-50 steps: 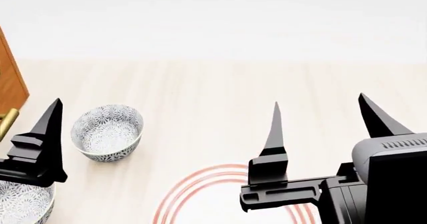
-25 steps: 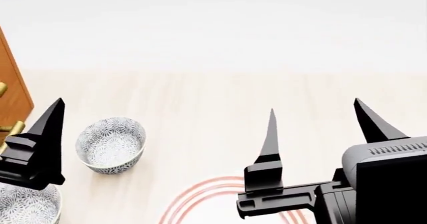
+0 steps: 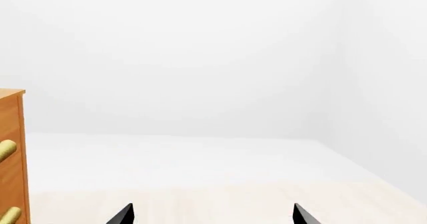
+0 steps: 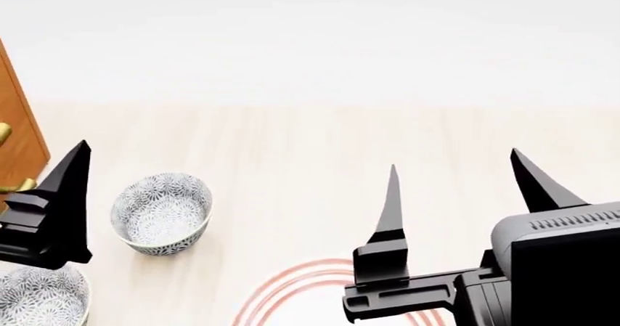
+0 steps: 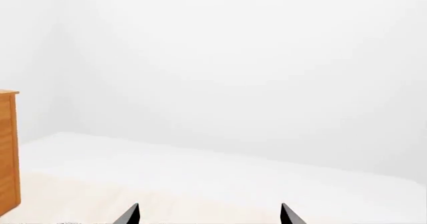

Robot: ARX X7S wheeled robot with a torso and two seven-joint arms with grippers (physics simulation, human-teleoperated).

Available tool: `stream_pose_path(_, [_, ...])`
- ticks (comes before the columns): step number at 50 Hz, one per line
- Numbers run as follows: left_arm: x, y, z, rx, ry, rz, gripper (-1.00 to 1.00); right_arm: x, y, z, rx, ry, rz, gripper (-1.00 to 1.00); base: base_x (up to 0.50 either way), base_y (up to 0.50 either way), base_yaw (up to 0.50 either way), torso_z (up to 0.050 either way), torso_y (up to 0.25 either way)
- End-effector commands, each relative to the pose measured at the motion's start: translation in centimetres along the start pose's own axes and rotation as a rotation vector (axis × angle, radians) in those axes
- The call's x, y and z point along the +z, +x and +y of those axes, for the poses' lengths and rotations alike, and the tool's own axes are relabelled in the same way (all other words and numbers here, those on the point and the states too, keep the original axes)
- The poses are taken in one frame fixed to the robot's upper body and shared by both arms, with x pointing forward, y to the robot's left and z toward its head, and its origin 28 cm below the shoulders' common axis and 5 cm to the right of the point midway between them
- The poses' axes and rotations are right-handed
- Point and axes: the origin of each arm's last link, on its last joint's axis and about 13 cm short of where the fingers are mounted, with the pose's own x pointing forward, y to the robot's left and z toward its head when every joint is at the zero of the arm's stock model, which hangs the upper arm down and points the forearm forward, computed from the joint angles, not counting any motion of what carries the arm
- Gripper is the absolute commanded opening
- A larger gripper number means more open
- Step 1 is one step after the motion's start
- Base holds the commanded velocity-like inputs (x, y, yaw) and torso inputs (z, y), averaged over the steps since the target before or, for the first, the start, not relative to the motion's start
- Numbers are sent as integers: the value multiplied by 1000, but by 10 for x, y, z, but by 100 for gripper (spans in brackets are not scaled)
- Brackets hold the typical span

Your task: Pick up the bowl and put it in the front on the plate.

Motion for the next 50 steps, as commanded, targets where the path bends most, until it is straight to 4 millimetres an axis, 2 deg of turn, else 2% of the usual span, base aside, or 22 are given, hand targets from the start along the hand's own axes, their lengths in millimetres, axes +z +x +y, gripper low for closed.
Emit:
stream_pose_path(1, [3, 3, 4, 5, -30, 8, 100, 0, 0, 0, -1, -2, -1, 100, 0, 0, 0, 2, -250])
stream_pose_path(13, [7, 3, 3, 0, -21, 8, 100, 2, -1, -1, -8, -9, -8, 100, 0, 0, 0, 2, -250])
stream_pose_path(21, [20, 7, 1, -20, -2, -13, 100, 0, -1, -2, -9, -7, -2, 100, 0, 0, 0, 2, -250])
stream_pose_path(28, [20, 6, 1, -32, -5, -2, 100, 2, -1, -2, -4, -10, -4, 100, 0, 0, 0, 3, -250])
stream_pose_path(41, [23, 6, 0, -53, 16, 6, 100, 20, -2, -17, -68, -15, -22, 100, 0, 0, 0, 2, -250])
stream_pose_path(46, [23, 7, -2, -62, 63, 17, 100, 23, -3, -20, -72, -17, -20, 100, 0, 0, 0, 2, -54])
stream_pose_path(50, [30, 17, 2, -69, 81, 40, 100, 22, -3, -21, -79, -21, -17, 100, 0, 0, 0, 0, 0])
